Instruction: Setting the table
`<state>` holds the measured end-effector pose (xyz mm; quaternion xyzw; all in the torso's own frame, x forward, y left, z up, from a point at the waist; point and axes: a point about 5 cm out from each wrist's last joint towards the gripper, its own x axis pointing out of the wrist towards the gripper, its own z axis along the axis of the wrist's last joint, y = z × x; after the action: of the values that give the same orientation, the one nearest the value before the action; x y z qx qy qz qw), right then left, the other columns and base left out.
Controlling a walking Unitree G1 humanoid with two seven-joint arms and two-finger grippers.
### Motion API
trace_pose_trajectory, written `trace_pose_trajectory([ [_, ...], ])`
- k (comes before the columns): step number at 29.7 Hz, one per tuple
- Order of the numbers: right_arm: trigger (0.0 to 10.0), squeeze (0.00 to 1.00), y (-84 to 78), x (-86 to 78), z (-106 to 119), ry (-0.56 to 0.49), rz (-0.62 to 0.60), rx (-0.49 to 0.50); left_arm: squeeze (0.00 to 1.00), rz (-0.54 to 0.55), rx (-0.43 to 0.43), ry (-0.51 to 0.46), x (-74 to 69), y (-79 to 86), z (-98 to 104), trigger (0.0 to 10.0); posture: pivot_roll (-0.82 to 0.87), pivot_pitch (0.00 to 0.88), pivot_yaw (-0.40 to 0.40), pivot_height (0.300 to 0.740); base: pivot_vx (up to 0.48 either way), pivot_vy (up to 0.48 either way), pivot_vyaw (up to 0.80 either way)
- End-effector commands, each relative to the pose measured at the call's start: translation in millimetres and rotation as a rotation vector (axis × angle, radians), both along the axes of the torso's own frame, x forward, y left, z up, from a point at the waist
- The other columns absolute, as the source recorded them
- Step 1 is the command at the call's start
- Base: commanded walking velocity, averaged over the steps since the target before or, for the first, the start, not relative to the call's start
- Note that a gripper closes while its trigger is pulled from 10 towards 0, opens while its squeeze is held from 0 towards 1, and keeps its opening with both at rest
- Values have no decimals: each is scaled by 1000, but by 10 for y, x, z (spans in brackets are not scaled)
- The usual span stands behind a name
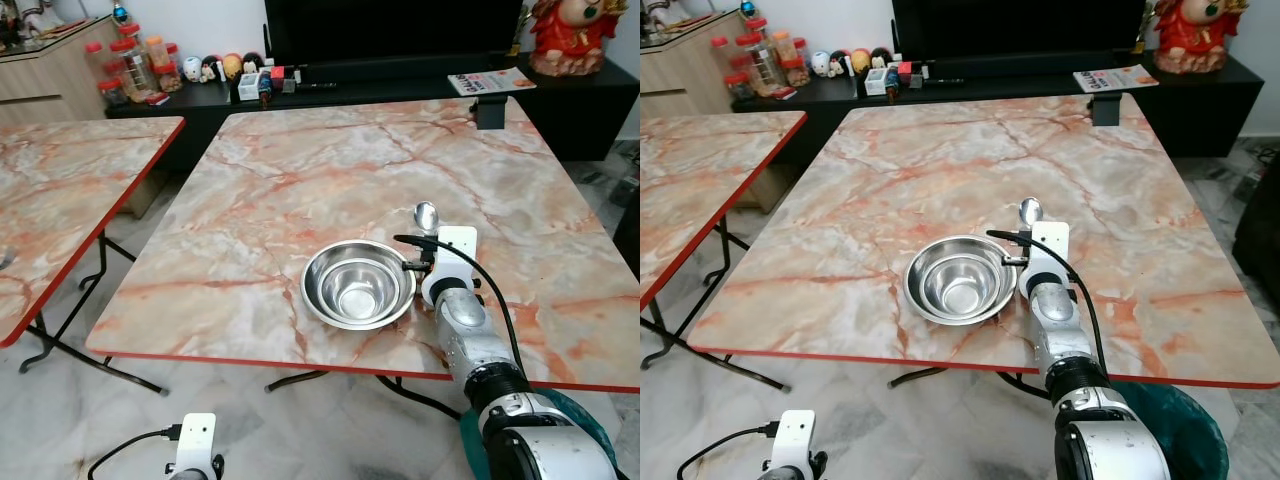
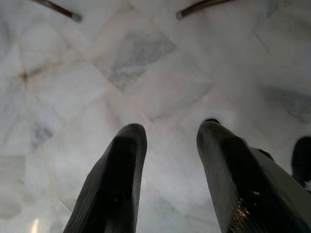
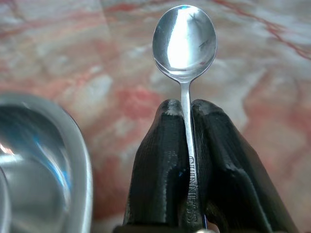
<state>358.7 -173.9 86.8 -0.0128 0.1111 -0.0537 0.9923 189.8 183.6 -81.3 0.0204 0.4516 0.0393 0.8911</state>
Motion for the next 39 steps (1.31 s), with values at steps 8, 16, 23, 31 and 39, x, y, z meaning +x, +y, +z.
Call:
trace_pose_trajectory([
  [8, 10000, 0, 87, -23, 97, -10, 18, -44, 0, 6, 4, 18, -63, 60, -24, 10000, -61, 9, 95, 740, 0, 0, 0],
  [16, 10000, 0, -26, -39, 33, 63, -55, -77, 0, 0, -5, 24, -70, 47, -30, 10000, -52, 11, 97, 740, 0, 0, 0],
  [23, 10000, 0, -15, -94, -102, 159, 5, -109, 0, 1, -6, 33, -88, 60, -38, 10000, -52, 10, 97, 740, 0, 0, 0],
  [31, 10000, 0, 4, -163, -197, 201, 16, -115, 0, -4, -9, 33, -76, 53, -33, 10000, -49, 9, 99, 740, 0, 0, 0],
  [39, 10000, 0, -69, -179, -193, 195, -48, -105, 0, -10, -7, 34, -74, 72, -30, 10000, -55, 11, 108, 740, 0, 0, 0],
])
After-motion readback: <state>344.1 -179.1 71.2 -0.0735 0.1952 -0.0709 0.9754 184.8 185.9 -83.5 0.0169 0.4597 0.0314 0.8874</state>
